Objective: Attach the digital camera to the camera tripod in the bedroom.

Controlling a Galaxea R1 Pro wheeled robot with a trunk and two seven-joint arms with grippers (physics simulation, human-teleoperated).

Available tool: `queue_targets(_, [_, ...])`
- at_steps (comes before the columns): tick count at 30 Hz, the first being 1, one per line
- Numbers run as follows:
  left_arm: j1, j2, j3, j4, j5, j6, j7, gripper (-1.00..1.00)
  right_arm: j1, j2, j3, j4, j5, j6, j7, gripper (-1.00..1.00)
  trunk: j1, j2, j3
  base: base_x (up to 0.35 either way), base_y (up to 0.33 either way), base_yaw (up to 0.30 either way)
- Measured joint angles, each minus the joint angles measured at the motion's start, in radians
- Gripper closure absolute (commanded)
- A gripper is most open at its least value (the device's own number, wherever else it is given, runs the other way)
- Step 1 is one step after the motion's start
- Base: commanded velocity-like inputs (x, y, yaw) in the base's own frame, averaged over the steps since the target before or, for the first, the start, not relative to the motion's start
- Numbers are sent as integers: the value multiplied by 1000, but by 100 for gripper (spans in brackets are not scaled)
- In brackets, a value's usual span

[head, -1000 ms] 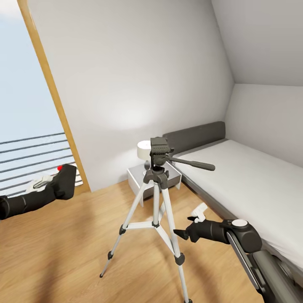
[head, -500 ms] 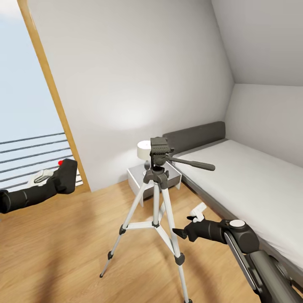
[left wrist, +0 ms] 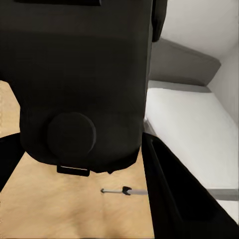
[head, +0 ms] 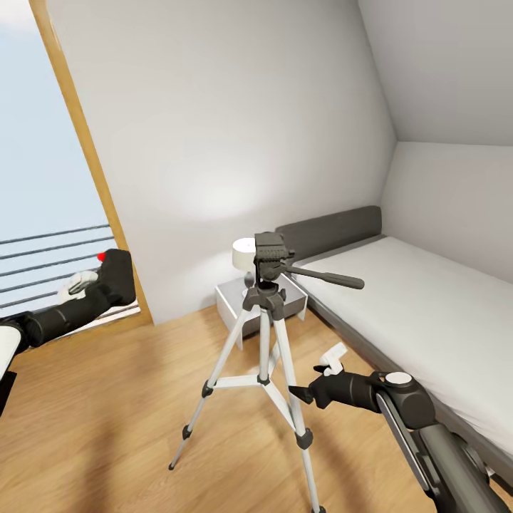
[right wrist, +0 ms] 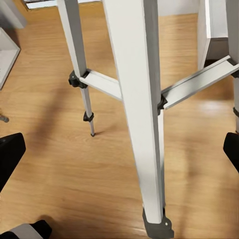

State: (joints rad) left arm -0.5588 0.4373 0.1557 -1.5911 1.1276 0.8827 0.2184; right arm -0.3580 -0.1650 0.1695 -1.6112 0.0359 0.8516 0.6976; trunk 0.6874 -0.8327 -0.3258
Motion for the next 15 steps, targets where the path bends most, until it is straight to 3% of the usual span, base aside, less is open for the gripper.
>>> queue_targets(5, [-29,-72,-2,9,-128,-78,-4,100,0,2,-1,0,0,0,0,-100,0,0,0,0,0,0])
queue_targets(6, [-29,-72,-2,9,-129,-78,-4,100,0,2,-1,0,0,0,0,-100,0,0,0,0,0,0])
queue_targets(11, [-42,-98,-2,6,-218,-98,-13,100,0,3,1,0,0,-1,0,-100,0,0,0,0,0,0])
queue_targets(15, [-46,-91,-3,-1,-245,-92,-24,100,0,2,1,0,0,-1,1,-100,0,0,0,0,0,0])
